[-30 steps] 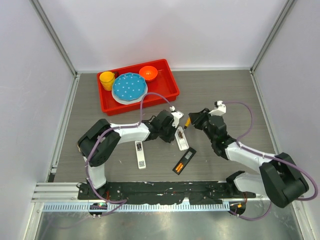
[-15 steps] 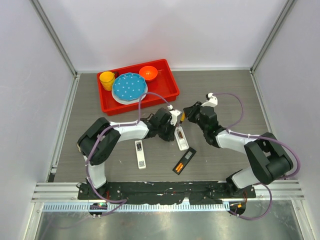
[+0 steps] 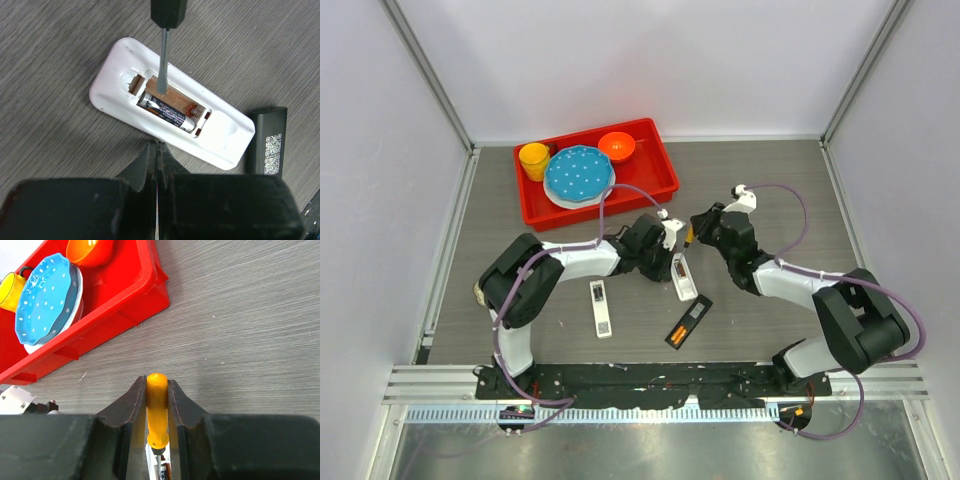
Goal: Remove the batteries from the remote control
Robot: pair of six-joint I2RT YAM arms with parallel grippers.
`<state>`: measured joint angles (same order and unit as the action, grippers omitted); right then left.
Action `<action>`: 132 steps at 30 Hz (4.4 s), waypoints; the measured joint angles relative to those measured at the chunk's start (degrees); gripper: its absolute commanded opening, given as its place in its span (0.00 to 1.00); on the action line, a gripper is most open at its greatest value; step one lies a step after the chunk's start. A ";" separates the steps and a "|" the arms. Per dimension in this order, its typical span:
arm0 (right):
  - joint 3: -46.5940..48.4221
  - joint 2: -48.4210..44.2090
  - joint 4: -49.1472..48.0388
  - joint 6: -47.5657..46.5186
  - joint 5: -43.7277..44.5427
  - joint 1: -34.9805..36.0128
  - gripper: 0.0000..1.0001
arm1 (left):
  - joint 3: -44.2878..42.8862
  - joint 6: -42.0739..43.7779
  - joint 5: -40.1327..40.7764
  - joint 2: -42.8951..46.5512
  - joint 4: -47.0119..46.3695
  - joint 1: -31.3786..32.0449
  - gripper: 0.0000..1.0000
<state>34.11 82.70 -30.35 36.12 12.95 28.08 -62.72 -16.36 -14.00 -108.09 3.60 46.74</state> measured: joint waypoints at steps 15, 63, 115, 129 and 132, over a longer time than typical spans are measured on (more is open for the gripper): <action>-2.38 -1.44 0.61 -0.11 0.13 0.00 0.01 | -0.46 0.00 -0.57 -0.37 0.28 -0.09 0.00; -6.58 2.73 -9.75 4.20 -0.17 2.99 0.01 | -2.45 -0.20 -3.23 -1.79 1.95 -0.74 0.00; -12.76 -38.97 19.47 0.46 0.13 3.32 0.01 | 17.22 -10.67 28.85 26.36 -0.92 25.29 0.96; -14.16 -40.06 21.42 0.70 -0.50 2.80 0.01 | 16.28 -14.29 42.93 12.13 -2.75 37.66 0.55; -14.32 -40.06 21.49 0.68 -0.50 2.54 0.01 | 16.72 -14.67 42.82 11.69 -4.81 37.75 0.36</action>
<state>19.79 42.63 -8.86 36.80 12.45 30.61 -46.00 -31.03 28.82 -96.40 -1.21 84.49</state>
